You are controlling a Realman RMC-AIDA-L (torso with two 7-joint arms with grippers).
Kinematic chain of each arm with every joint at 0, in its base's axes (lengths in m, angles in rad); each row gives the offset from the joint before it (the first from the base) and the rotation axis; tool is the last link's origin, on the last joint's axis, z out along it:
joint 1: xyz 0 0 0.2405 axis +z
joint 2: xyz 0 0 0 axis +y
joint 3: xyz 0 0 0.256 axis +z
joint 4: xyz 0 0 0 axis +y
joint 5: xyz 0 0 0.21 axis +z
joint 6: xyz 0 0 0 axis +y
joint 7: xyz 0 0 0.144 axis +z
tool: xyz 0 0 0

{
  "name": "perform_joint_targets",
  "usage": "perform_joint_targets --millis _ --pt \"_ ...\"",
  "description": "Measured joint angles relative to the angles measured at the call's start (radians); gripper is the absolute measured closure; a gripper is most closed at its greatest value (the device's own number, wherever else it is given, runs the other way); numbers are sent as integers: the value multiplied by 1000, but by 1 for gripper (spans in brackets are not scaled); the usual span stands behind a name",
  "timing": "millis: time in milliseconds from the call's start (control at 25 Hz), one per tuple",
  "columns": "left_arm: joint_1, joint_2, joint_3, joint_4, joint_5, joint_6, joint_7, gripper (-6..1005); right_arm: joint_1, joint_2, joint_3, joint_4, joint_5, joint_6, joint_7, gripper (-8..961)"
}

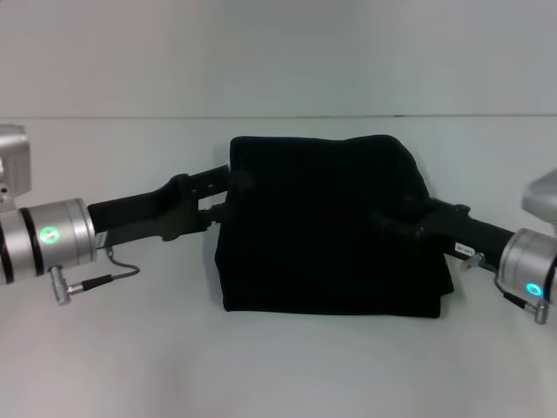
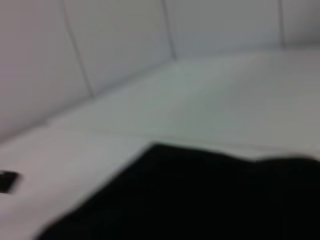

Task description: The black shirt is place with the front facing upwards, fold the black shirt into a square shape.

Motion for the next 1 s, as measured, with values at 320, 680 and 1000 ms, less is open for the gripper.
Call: perform_joint_targets --millis 320,680,1000 --pt "5 9 10 -1 12 -48 -35 122 7 -3 -47 -3 4 95 74 235" --pt "-24 36 61 -2 84 -166 -184 122 -130 -8 -14 -133 13 -236 -4 235" --pt "-64 15 146 -3 106 -303 -217 123 -238 -16 -25 -156 3 -348 -92 234"
